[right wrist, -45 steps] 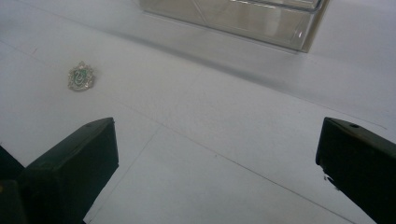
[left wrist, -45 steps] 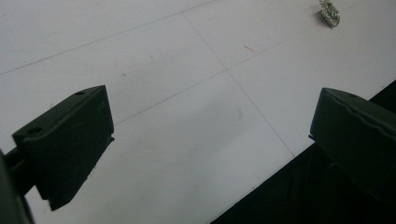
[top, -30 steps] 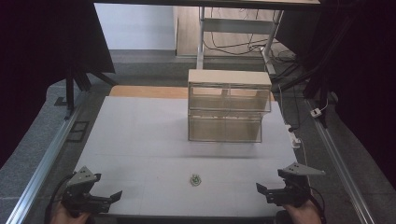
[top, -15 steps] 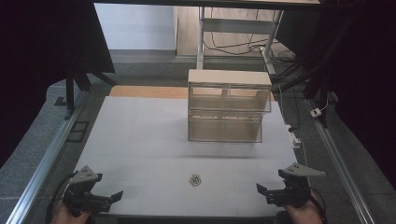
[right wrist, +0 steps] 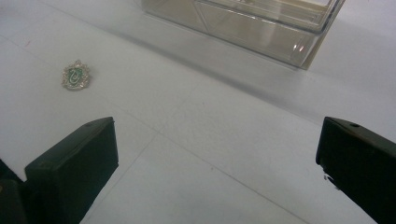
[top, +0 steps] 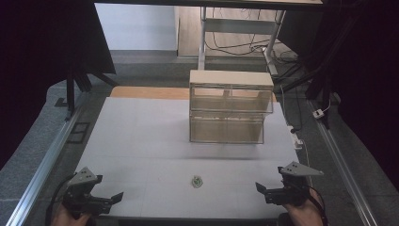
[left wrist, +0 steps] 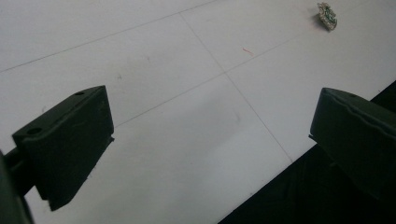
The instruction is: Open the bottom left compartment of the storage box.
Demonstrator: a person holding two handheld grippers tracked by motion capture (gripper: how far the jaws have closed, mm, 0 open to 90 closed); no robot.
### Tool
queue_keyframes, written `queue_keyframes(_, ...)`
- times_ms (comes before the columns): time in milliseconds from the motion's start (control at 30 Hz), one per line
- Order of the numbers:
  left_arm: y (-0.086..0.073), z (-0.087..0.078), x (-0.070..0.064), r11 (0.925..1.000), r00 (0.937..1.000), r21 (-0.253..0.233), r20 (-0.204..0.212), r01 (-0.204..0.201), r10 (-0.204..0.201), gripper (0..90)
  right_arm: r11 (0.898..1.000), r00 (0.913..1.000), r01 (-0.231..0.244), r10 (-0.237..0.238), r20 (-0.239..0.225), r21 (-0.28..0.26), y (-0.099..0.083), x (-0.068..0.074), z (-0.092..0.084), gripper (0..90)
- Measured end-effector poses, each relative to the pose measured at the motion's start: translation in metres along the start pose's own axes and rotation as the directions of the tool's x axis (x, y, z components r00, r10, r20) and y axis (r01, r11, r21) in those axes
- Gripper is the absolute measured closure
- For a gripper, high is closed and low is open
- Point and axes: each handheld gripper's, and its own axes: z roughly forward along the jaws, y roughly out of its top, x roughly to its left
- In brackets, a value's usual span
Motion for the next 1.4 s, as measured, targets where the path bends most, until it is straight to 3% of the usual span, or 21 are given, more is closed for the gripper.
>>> queue_keyframes(367, 0.000, 0.000, 0.000, 1.0000, 1.0000, 0.001, 0.001, 0.002, -0.002, 0.0, 1.000, 0.9998, -0.016, 0.016, 0.014, -0.001, 0.007, -0.005, 0.011, 0.0)
queue_keyframes(600, 0.000, 0.001, 0.000, 1.0000, 1.0000, 0.004, -0.002, -0.005, 0.005, 0.0, 0.998, 0.9976, -0.069, 0.069, 0.000, 0.008, 0.011, -0.007, 0.018, 0.0)
queue_keyframes(1033, 0.000, 0.001, 0.001, 1.0000, 0.9999, 0.005, 0.008, 0.006, -0.006, 0.0, 0.998, 0.9973, -0.048, 0.046, 0.057, 0.037, 0.019, -0.013, 0.035, 0.0)
queue_keyframes(1400, 0.001, 0.001, 0.001, 0.9999, 0.9998, 0.011, 0.019, 0.001, -0.001, 0.0, 0.998, 0.9961, -0.046, 0.043, 0.077, 0.043, 0.026, -0.021, 0.045, 0.0)
